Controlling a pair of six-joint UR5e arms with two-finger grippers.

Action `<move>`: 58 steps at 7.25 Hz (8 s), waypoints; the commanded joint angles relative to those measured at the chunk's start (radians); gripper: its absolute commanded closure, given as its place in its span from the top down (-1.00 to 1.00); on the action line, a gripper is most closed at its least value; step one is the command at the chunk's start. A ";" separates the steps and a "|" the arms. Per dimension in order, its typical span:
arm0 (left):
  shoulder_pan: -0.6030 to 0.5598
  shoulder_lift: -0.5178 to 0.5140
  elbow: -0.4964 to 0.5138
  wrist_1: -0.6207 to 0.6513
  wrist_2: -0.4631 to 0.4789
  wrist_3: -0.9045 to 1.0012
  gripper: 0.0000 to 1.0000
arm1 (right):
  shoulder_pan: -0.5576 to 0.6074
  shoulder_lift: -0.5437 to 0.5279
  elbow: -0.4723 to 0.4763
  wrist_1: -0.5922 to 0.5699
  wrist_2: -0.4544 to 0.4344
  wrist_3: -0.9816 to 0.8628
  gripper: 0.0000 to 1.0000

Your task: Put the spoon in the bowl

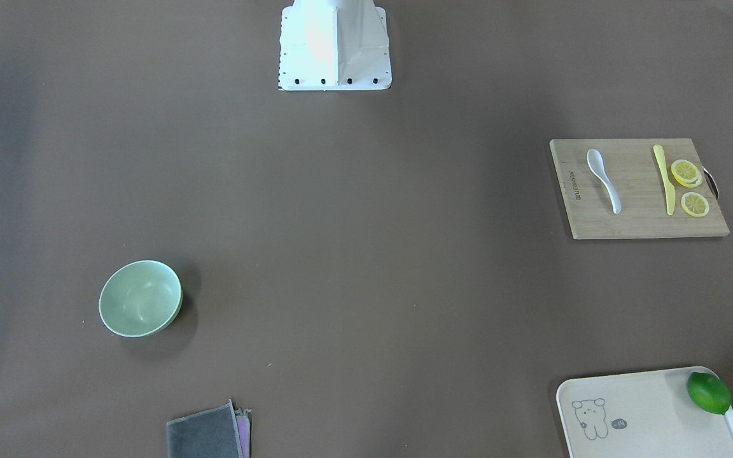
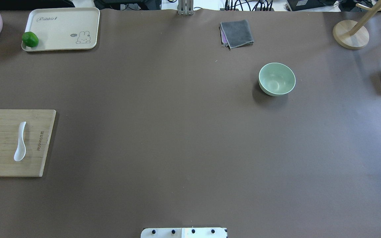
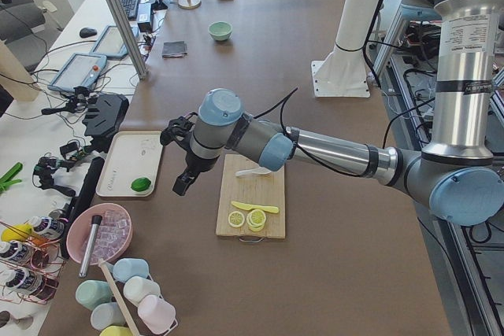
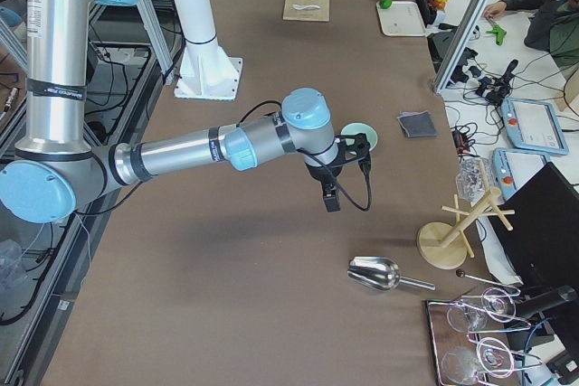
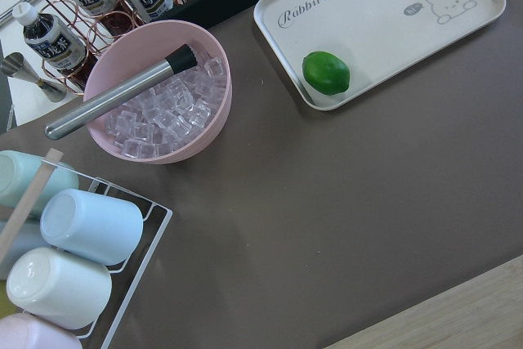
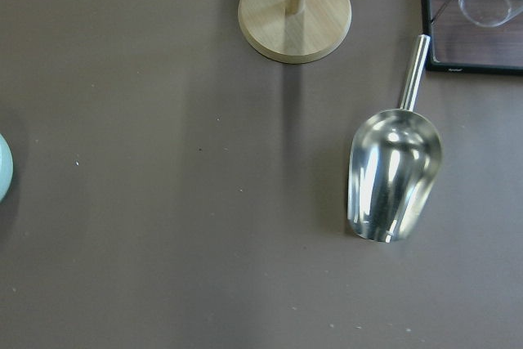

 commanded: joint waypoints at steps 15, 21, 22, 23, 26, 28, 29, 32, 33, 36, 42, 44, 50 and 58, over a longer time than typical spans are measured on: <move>0.143 0.004 0.021 -0.129 0.000 -0.204 0.97 | -0.686 0.370 -0.343 0.412 -0.523 0.941 -1.00; 0.186 -0.007 0.020 -0.147 0.000 -0.262 0.97 | -1.022 0.744 -0.164 -0.224 -0.669 1.389 -1.00; 0.204 -0.007 0.020 -0.172 0.000 -0.302 0.97 | -1.076 0.772 -0.209 -0.232 -0.690 1.431 -1.00; 0.224 -0.007 0.023 -0.195 0.002 -0.339 0.97 | -1.101 0.809 -0.260 -0.232 -0.750 1.441 -0.57; 0.230 -0.005 0.024 -0.200 0.006 -0.403 0.97 | -1.028 0.817 -0.212 -0.236 -0.746 1.368 1.00; 0.265 0.019 0.023 -0.221 0.002 -0.628 0.97 | -0.825 0.689 -0.114 -0.228 -0.527 1.106 1.00; 0.310 0.047 0.017 -0.276 0.003 -0.787 0.97 | -0.719 0.591 -0.036 -0.231 -0.438 0.909 1.00; 0.500 0.165 0.004 -0.443 0.113 -1.156 0.95 | -0.398 0.360 0.033 -0.201 -0.121 0.476 1.00; 0.592 0.171 0.004 -0.475 0.203 -1.266 0.94 | -0.280 0.274 0.028 -0.177 -0.023 0.315 1.00; 0.762 0.171 0.009 -0.483 0.344 -1.351 0.75 | -0.022 0.117 -0.038 -0.174 0.155 -0.087 1.00; 0.793 0.157 0.030 -0.483 0.359 -1.341 -0.55 | -0.017 0.099 -0.039 -0.176 0.150 -0.086 1.00; 0.796 0.159 0.032 -0.482 0.359 -1.339 -0.54 | -0.014 0.099 -0.039 -0.176 0.150 -0.086 1.00; 0.795 0.069 -0.031 -0.471 0.370 -1.362 -1.00 | -0.014 0.096 -0.038 -0.174 0.152 -0.083 1.00; 1.154 -0.634 0.138 -0.269 0.902 -1.943 0.00 | -0.014 0.070 -0.029 -0.173 0.143 -0.075 1.00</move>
